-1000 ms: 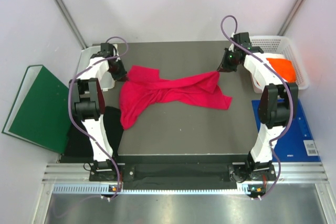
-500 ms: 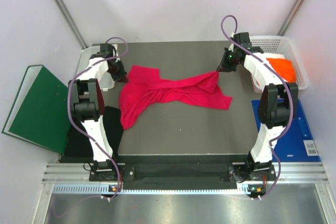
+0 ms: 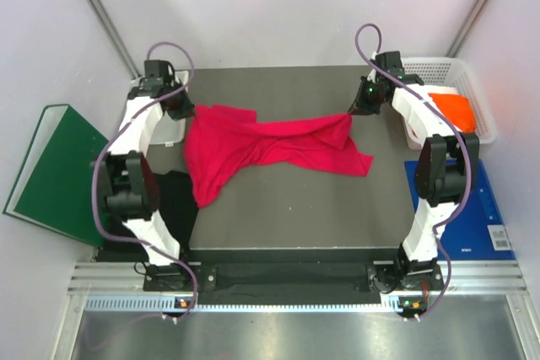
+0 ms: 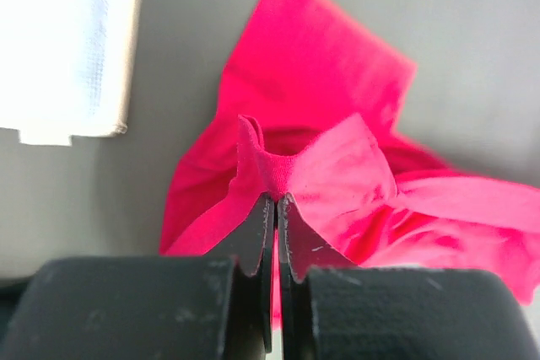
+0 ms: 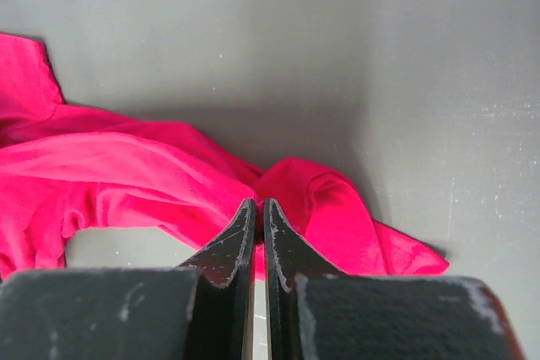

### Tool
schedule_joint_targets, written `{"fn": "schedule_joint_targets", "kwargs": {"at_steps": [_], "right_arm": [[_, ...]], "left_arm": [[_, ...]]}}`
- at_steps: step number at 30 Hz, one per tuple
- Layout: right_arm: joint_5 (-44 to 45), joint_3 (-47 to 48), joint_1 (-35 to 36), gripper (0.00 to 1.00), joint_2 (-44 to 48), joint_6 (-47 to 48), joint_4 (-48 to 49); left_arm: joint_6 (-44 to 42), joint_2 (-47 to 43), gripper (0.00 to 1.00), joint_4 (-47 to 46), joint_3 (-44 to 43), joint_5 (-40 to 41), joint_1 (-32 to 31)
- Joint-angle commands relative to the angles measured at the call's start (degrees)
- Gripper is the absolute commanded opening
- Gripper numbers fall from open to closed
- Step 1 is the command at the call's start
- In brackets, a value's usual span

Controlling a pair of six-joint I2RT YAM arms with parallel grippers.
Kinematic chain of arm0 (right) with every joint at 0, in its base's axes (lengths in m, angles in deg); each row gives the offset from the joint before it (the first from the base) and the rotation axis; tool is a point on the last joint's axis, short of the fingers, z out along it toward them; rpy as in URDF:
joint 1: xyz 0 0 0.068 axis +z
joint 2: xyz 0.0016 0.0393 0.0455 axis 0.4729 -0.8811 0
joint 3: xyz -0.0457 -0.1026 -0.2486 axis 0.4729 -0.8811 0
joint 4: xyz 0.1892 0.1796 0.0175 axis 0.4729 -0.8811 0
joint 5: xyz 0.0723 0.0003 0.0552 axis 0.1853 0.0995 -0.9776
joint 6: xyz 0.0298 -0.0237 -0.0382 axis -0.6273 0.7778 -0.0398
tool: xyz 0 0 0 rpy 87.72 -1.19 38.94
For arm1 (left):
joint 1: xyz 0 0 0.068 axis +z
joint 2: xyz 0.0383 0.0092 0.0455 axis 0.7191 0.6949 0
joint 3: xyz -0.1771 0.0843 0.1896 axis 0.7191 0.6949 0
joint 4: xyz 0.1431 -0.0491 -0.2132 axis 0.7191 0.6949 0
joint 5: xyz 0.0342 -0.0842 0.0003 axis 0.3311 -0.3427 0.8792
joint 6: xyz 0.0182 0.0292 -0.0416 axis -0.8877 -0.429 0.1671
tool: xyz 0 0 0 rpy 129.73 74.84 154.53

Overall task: Fold and stack the t-shirts
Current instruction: Flatten out the tshirt

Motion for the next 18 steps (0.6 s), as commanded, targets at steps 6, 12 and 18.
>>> {"fn": "schedule_joint_targets", "kwargs": {"at_steps": [6, 12, 18], "right_arm": [[0.97, 12.26, -0.3, 0.0, 7.38, 1.71, -1.62], [2.63, 21.93, 0.93, 0.0, 12.21, 4.16, -2.59], [7.28, 21.68, 5.31, 0.0, 23.72, 10.65, -1.45]], "left_arm": [[4.0, -13.9, 0.0, -9.64, -4.33, 4.98, 0.27], [2.42, -12.66, 0.0, -8.94, -19.0, 0.75, 0.27], [-1.27, -19.66, 0.0, -9.11, -24.66, 0.39, 0.27]]}}
